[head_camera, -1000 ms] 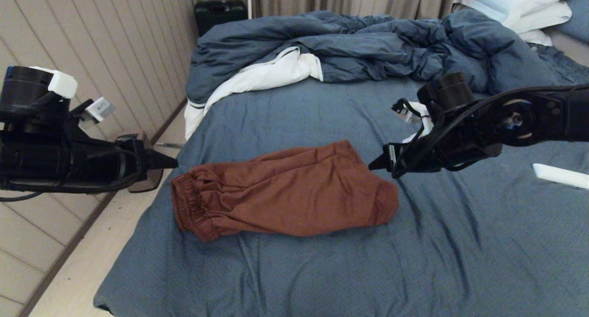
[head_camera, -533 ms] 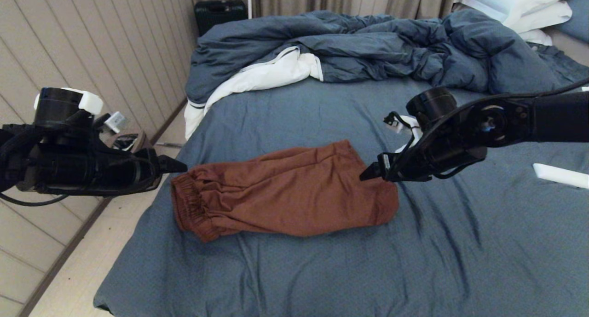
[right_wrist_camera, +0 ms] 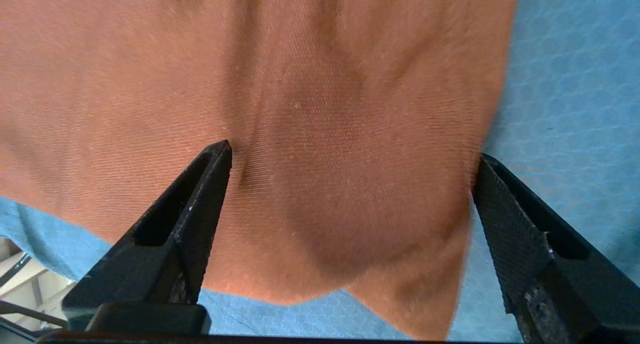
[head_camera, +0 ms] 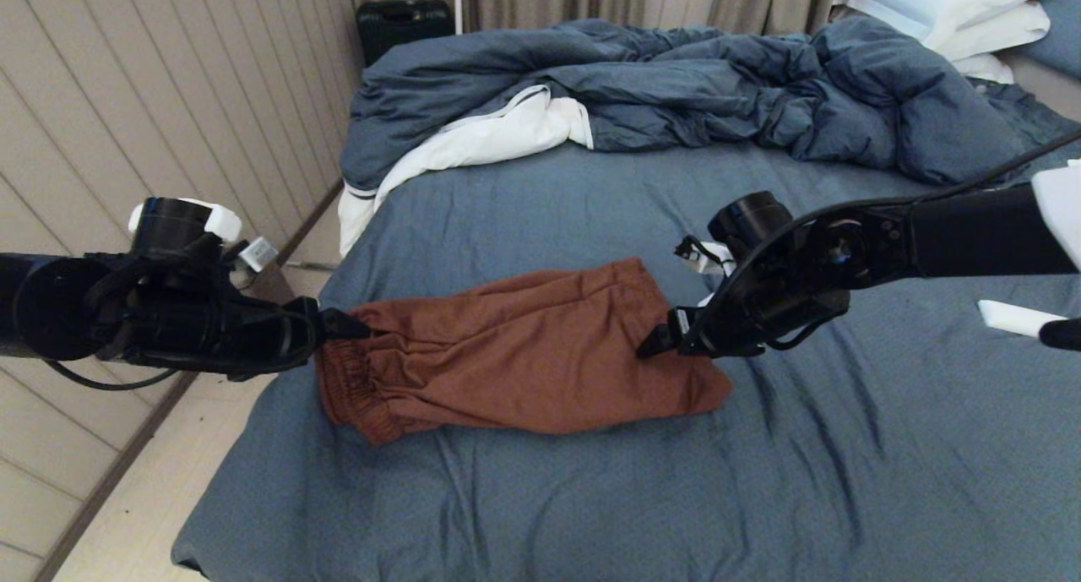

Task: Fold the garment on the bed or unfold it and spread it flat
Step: Fold the brown shorts

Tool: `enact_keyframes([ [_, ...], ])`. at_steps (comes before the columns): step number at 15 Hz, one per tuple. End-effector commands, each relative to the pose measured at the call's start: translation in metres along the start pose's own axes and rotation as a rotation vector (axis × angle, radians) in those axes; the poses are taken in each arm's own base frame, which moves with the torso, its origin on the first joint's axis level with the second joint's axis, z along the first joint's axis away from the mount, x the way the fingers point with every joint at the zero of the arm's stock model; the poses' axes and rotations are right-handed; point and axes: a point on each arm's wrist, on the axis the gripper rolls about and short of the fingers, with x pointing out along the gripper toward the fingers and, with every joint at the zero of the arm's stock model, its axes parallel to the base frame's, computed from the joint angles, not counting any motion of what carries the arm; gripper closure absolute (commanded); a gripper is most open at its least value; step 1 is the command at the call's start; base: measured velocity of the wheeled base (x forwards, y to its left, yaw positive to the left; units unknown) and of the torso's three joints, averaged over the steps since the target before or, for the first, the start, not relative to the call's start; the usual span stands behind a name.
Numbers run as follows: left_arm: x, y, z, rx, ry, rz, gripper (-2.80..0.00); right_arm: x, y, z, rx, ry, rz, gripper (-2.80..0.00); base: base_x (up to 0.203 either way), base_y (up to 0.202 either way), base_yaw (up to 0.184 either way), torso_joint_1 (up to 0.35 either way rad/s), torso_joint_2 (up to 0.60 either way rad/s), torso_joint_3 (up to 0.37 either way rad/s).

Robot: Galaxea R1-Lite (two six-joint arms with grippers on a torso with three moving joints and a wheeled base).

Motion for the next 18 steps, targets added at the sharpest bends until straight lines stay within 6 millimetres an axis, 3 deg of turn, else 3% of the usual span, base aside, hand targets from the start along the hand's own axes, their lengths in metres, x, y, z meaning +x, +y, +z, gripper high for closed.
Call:
enact_keyframes([
  [1, 0.024, 0.007, -0.002, -0.015, 0.049, 0.015, -2.80, 0.008, -0.001, -0.003, 0.005, 0.025, -0.002, -2.80, 0.000, 0.000, 0.000, 0.000, 0.00, 0.000],
  [9, 0.049, 0.015, -0.003, -0.017, 0.052, 0.024, -2.80, 0.026, -0.007, -0.005, 0.015, 0.060, -0.010, -2.80, 0.000, 0.000, 0.000, 0.000, 0.00, 0.000],
  [18, 0.046, 0.013, 0.001, -0.035, 0.030, 0.018, -2.80, 0.046, -0.001, 0.012, 0.018, 0.029, 0.004, -2.80, 0.000, 0.000, 0.000, 0.000, 0.00, 0.000],
])
